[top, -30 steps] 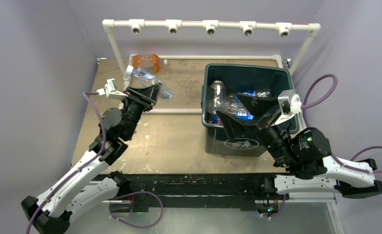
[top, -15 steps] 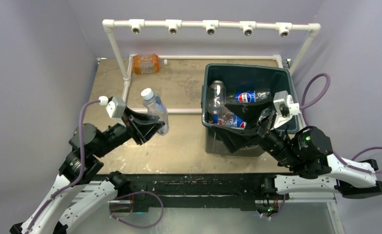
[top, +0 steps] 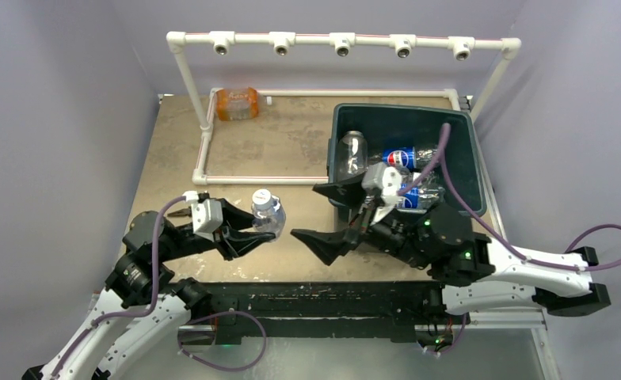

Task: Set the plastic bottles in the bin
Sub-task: Place the plastic bottle in the trash bin.

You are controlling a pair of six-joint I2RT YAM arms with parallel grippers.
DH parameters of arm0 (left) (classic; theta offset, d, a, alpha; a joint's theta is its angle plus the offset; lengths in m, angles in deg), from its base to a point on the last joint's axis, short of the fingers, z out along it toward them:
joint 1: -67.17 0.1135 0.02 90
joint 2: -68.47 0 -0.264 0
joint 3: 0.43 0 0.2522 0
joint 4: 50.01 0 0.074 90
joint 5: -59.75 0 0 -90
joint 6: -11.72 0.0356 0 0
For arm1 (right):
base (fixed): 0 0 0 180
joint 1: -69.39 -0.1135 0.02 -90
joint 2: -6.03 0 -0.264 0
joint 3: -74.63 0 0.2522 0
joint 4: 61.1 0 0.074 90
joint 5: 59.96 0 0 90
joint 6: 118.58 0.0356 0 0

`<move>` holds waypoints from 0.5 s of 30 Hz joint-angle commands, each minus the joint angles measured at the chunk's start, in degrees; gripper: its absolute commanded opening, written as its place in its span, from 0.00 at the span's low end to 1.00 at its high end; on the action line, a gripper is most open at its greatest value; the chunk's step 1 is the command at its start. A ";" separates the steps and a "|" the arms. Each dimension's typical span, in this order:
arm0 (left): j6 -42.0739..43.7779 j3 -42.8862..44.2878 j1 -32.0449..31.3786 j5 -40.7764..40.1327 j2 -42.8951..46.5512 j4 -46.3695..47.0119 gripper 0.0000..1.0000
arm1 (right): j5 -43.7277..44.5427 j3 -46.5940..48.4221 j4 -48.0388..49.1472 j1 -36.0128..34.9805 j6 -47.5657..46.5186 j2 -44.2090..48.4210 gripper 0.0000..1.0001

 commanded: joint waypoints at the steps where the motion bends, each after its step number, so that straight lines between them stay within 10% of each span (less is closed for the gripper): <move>1: 0.83 0.23 -0.07 6.89 -0.99 4.54 0.00 | -2.81 5.24 -0.65 -0.14 -2.09 -3.95 0.99; 15: 0.39 2.40 -0.11 5.83 -2.68 0.95 0.00 | -0.08 14.54 -4.94 -0.08 1.79 -13.31 0.89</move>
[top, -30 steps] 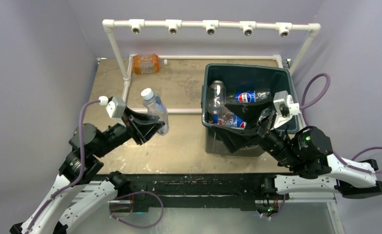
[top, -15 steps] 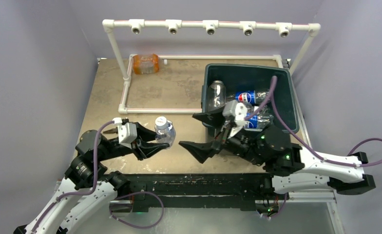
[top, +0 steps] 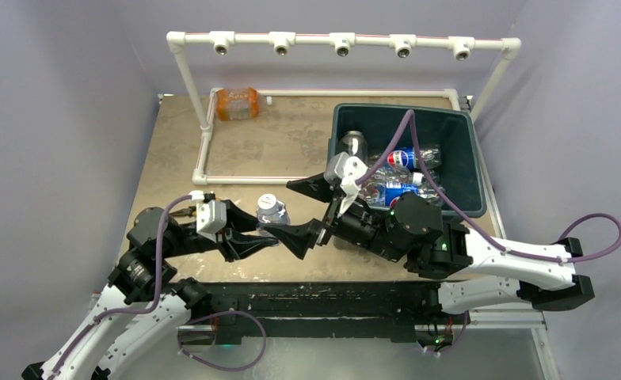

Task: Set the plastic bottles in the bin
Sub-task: Place the plastic bottle in the trash bin.

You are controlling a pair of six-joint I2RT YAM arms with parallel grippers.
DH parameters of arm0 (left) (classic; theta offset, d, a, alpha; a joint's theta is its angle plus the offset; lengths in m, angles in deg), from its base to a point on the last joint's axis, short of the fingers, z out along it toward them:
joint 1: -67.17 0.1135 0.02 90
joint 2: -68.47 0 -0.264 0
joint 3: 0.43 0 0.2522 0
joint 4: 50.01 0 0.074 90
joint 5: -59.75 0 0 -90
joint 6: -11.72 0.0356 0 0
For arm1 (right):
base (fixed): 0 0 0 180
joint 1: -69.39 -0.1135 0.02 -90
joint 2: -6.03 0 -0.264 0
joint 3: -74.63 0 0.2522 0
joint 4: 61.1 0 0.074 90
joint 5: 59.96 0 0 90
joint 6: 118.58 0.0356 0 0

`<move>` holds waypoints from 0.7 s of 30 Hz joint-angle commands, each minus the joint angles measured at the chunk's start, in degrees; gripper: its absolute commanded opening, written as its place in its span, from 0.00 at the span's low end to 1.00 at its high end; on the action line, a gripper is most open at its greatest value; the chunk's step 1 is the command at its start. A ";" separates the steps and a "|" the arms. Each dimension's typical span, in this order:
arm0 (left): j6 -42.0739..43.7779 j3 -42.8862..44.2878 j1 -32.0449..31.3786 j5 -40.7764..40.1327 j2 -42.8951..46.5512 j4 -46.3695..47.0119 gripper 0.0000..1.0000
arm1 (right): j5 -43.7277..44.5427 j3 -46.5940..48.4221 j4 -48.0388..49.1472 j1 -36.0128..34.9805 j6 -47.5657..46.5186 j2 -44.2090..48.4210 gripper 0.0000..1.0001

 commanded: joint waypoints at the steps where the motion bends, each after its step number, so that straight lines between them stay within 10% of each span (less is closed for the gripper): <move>1: 0.90 2.88 -0.12 -0.60 -0.48 -0.94 0.00 | 0.90 6.99 -3.86 -0.08 2.62 -2.82 0.86; 21: 0.17 4.47 -0.09 -0.20 -0.31 -0.96 0.00 | 3.52 15.05 -15.66 -0.08 6.67 -8.75 0.55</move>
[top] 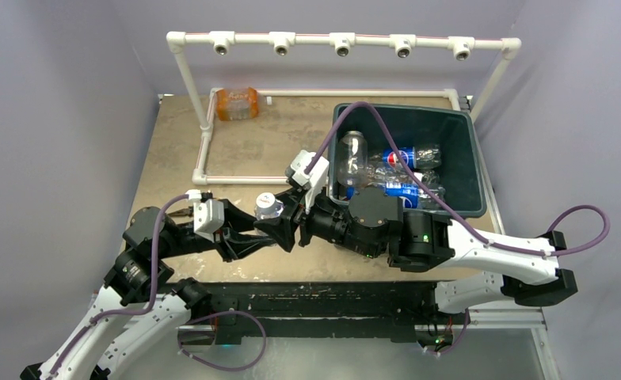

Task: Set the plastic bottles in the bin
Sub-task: Place the plastic bottle in the trash bin.

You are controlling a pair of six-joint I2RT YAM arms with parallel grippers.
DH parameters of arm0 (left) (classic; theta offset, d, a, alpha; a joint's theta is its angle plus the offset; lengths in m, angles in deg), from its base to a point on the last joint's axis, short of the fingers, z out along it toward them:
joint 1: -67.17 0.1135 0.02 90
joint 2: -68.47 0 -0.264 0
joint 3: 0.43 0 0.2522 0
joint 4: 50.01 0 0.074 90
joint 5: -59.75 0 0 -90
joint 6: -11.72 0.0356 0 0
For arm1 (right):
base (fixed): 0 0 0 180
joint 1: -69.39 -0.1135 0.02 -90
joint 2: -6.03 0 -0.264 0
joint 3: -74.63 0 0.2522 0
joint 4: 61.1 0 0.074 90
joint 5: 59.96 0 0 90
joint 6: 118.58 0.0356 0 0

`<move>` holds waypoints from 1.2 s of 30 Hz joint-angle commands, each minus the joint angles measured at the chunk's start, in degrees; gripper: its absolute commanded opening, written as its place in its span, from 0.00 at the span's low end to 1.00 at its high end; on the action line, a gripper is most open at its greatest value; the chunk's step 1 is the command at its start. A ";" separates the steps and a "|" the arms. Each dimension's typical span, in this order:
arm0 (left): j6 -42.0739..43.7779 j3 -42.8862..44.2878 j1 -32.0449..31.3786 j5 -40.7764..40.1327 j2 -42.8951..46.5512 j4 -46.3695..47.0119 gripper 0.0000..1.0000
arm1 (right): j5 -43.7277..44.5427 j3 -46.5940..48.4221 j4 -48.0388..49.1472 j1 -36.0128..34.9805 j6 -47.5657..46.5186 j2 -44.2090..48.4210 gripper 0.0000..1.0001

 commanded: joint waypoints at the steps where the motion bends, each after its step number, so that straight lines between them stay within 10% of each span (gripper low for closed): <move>1: -0.25 2.13 -0.12 0.47 0.10 1.69 0.00 | 0.43 2.44 1.03 -0.08 0.58 1.21 0.63; 6: -0.72 1.80 -0.14 0.47 0.53 1.86 0.00 | 1.26 2.06 3.52 -0.10 1.12 1.89 0.77; 14: -1.00 1.70 -0.13 0.59 1.08 1.87 0.00 | 2.11 1.85 5.56 -0.08 1.14 1.45 0.55; 19: -1.41 1.75 -0.12 0.80 1.16 1.98 0.00 | 0.92 3.01 4.98 -0.08 1.11 -0.44 0.60; 30: -2.34 2.37 -0.10 -1.62 1.19 0.56 0.01 | 1.83 3.08 3.75 -0.08 0.20 -1.02 0.00; 36: -3.04 3.72 -0.10 -9.41 2.37 -1.46 0.89 | 3.34 3.19 3.65 -0.08 -1.44 2.08 0.00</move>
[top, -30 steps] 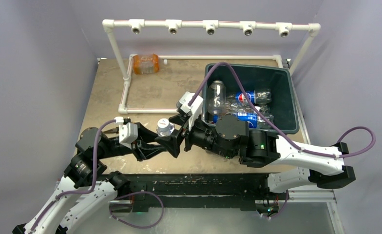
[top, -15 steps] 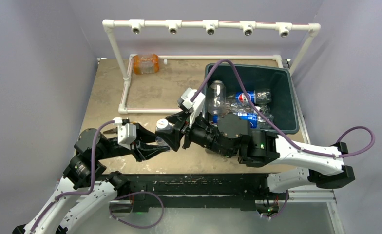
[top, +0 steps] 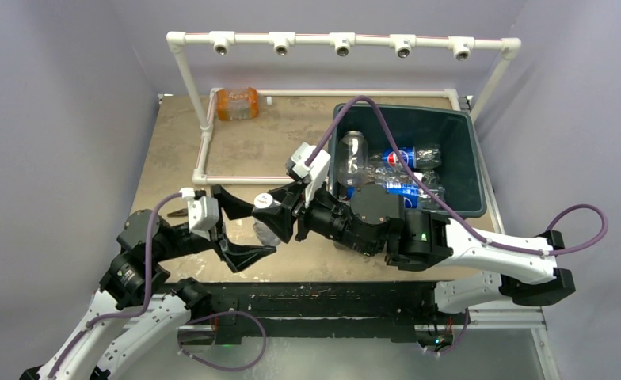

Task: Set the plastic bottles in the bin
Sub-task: Place the plastic bottle in the trash bin.

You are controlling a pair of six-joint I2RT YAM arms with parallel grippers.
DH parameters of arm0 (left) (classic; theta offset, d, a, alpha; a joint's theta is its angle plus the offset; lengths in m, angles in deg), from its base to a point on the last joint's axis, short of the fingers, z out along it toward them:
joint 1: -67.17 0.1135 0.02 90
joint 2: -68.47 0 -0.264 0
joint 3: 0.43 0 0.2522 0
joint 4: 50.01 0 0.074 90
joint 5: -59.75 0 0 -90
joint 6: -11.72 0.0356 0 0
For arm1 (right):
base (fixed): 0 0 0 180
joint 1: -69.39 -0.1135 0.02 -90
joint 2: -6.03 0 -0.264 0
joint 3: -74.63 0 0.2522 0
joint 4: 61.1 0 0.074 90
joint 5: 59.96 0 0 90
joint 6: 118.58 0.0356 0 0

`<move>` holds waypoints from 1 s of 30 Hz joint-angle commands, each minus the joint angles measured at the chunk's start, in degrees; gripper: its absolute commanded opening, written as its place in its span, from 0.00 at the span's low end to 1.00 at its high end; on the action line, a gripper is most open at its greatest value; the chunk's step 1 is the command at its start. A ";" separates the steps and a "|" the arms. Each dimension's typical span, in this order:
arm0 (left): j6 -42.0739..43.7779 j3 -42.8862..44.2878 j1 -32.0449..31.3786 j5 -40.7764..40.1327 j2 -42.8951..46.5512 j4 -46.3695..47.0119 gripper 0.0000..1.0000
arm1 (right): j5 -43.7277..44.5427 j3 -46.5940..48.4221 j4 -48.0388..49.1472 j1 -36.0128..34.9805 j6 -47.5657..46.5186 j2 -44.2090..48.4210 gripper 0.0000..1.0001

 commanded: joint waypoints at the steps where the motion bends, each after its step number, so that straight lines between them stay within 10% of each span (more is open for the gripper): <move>1: -1.87 3.45 -0.09 -9.80 2.10 0.04 0.94 | 1.58 2.64 0.80 -0.12 -2.13 3.78 0.00; 13: -11.15 -8.42 -0.08 -38.11 10.26 11.02 0.96 | 30.81 7.35 14.36 -0.12 -27.06 9.96 0.00; 18: -14.06 -9.15 -0.04 -48.45 7.25 10.08 0.95 | 46.97 -5.76 46.93 2.27 -57.80 12.76 0.00; 30: -28.01 -7.37 -0.09 -73.73 -3.48 -3.84 0.91 | 32.55 -14.22 7.89 33.24 -18.79 16.37 0.00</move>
